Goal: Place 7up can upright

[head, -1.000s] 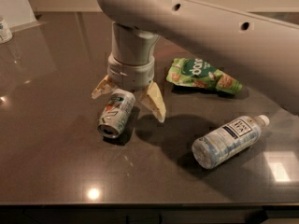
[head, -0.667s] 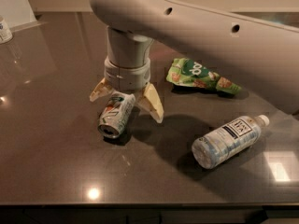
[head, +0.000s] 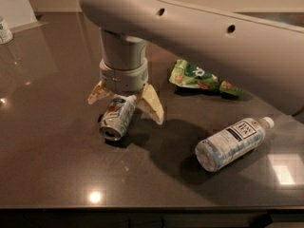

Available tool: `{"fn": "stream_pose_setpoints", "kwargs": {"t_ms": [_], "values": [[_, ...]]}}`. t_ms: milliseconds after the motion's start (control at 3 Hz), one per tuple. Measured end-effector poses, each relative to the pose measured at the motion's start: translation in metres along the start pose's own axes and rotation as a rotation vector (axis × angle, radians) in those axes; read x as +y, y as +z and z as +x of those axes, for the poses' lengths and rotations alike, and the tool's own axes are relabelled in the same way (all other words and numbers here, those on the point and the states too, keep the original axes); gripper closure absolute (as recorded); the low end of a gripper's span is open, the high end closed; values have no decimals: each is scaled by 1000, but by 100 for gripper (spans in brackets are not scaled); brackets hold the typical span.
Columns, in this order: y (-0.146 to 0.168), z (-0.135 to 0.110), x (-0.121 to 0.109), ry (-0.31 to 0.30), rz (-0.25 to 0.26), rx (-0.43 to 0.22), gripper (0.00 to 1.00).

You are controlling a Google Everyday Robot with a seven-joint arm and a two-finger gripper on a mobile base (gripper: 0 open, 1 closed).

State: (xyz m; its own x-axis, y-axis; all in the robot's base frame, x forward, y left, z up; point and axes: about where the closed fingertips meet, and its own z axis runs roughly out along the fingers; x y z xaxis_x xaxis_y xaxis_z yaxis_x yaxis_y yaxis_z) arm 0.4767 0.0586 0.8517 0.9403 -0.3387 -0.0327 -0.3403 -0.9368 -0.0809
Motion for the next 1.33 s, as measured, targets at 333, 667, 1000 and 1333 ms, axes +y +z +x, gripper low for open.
{"fn": "stream_pose_setpoints", "kwargs": {"t_ms": [333, 667, 1000, 1333], "values": [[1, 0, 0, 6, -11, 14, 0], [4, -1, -1, 14, -19, 17, 0], [7, -1, -1, 25, -22, 14, 0], [10, -3, -1, 31, -29, 7, 18]]}}
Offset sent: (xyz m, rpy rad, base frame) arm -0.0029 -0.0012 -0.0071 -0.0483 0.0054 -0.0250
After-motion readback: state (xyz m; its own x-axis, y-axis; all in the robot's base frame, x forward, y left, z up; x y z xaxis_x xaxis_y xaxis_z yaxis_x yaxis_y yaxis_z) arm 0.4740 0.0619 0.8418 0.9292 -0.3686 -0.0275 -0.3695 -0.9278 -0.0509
